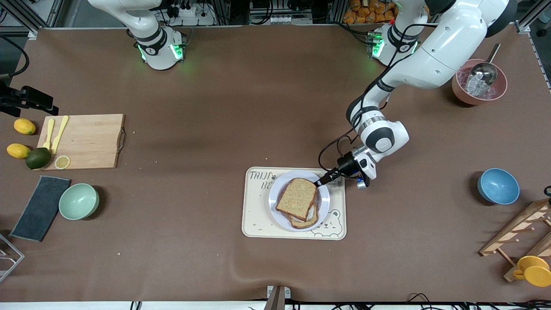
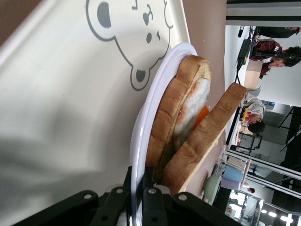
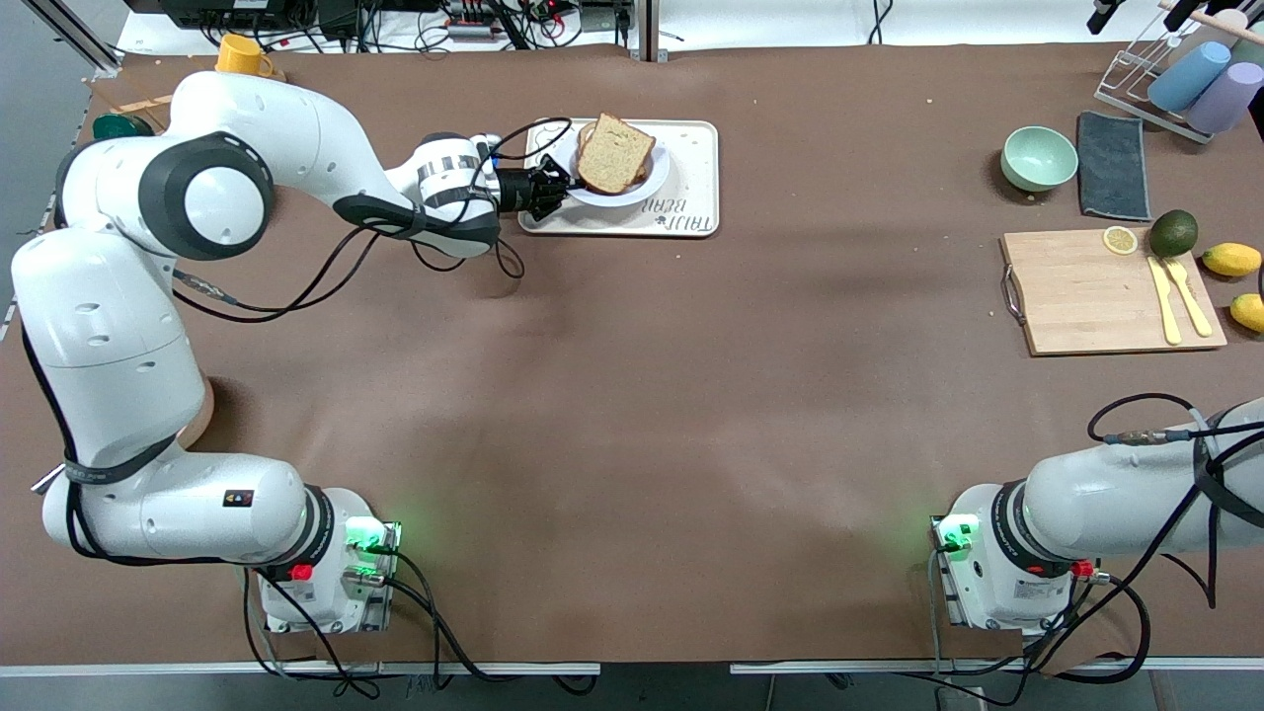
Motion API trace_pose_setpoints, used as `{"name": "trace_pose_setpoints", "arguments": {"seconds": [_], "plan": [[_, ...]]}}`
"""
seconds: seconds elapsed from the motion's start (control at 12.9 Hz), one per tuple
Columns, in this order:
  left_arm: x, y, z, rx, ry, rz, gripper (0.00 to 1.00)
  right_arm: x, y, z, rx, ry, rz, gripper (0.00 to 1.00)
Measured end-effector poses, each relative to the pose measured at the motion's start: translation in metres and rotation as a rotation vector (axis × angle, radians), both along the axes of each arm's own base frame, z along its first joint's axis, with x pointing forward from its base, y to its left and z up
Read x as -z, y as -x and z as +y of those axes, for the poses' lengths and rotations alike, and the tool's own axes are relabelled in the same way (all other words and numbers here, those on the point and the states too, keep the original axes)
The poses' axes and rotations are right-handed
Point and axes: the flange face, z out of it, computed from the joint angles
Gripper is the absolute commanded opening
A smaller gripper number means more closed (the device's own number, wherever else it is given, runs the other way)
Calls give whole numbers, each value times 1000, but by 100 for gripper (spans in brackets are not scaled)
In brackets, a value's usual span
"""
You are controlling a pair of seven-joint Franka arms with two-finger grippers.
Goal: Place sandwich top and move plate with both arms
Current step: 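Open the left gripper and release the plate rim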
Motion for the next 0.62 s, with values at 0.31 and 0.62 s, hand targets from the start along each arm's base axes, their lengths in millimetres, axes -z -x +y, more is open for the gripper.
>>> {"name": "trace_pose_setpoints", "arguments": {"seconds": [0.31, 0.62], "plan": [[-1, -5, 3, 7, -17, -32, 100, 2, -1, 0, 0, 0, 4, 100], [-2, -8, 8, -9, -51, -29, 100, 3, -1, 0, 0, 0, 5, 100]]}}
